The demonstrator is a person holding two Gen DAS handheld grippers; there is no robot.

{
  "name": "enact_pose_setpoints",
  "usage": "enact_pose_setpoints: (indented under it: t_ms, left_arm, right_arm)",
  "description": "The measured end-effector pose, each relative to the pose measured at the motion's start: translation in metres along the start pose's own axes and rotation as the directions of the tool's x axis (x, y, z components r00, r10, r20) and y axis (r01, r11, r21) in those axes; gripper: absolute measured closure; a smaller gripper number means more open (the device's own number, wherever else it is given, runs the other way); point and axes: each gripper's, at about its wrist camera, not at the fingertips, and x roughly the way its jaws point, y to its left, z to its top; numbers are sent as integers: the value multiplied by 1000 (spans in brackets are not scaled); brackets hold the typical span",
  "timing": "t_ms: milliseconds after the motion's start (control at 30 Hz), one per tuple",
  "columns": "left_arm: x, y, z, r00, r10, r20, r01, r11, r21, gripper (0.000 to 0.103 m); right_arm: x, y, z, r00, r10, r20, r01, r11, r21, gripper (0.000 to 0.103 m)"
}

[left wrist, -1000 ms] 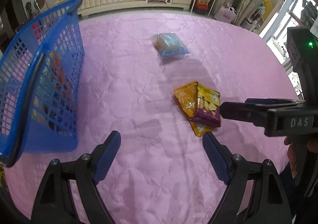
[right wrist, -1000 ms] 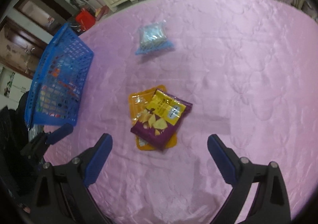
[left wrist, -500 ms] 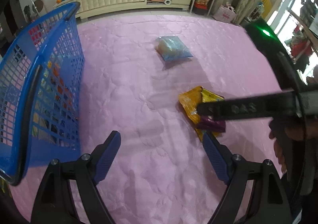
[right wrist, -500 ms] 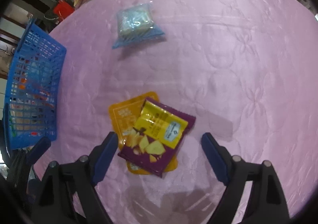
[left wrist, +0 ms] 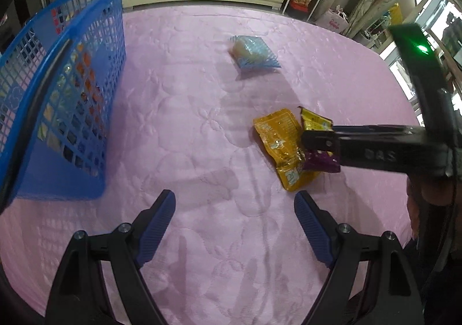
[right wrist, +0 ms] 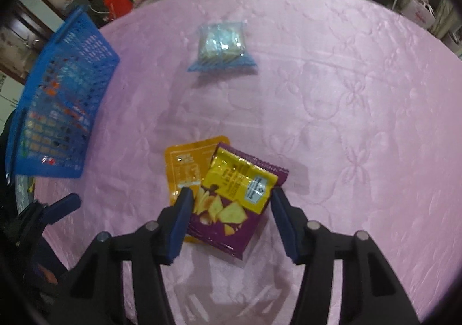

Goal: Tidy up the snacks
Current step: 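Grasp the purple-yellow chip bag with right tool while left tool grasps the orange sauce packet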

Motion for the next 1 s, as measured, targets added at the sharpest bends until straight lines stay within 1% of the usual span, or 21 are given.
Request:
enact_pose_setpoints:
  t_ms: [100,200,300,367,500,533,667,767,933,967,1000]
  left_arm:
    - [3,-7,4,1000,-4,6,4,1000,-16,20]
    - [13,-15,11,1000,17,-1,-17,999,-47,20]
    - [22,-23,17,1000,24,-19,-25,997,-75,20]
    - [30,-30,22,999,29,-42,-32,996,-80,20]
    - [45,-48,32,996,57,-68,-60,997,-40,20]
    - [49,-52,35,995,65,-76,-68,997,-36,20]
    - [61,-67,41,991,83,-101,-84,996,-7,20]
    - [71,-75,45,986,112,-126,-112,994,4,20]
    - [93,-82,50,981,129,-147,-133,991,-21,20]
    - [98,-82,50,979,130,-158,-137,990,-32,19]
    - [100,-84,51,979,138,-150,-144,989,-28,17]
  right_arm:
    - [-13,-8,-10,999,8,39,-6,999,-47,43]
    - [-23,-21,-14,996,-15,82,25,993,-115,43]
    - [-24,-29,-12,995,-36,88,52,980,-191,43]
    - [-26,-43,-13,995,-37,89,52,983,-175,43]
    - [-52,-59,-14,991,-13,131,34,987,-159,43]
    - [-51,-57,-15,991,-14,135,35,987,-157,43]
    - [-46,-74,-19,993,-45,111,59,990,-125,43]
    - [-31,-74,-17,995,-43,89,51,994,-94,43]
    - [-26,-89,-22,995,-67,75,72,996,-59,43]
    - [-27,-90,-22,995,-66,75,70,996,-57,43]
    - [-27,-90,-22,995,-63,76,68,996,-56,43]
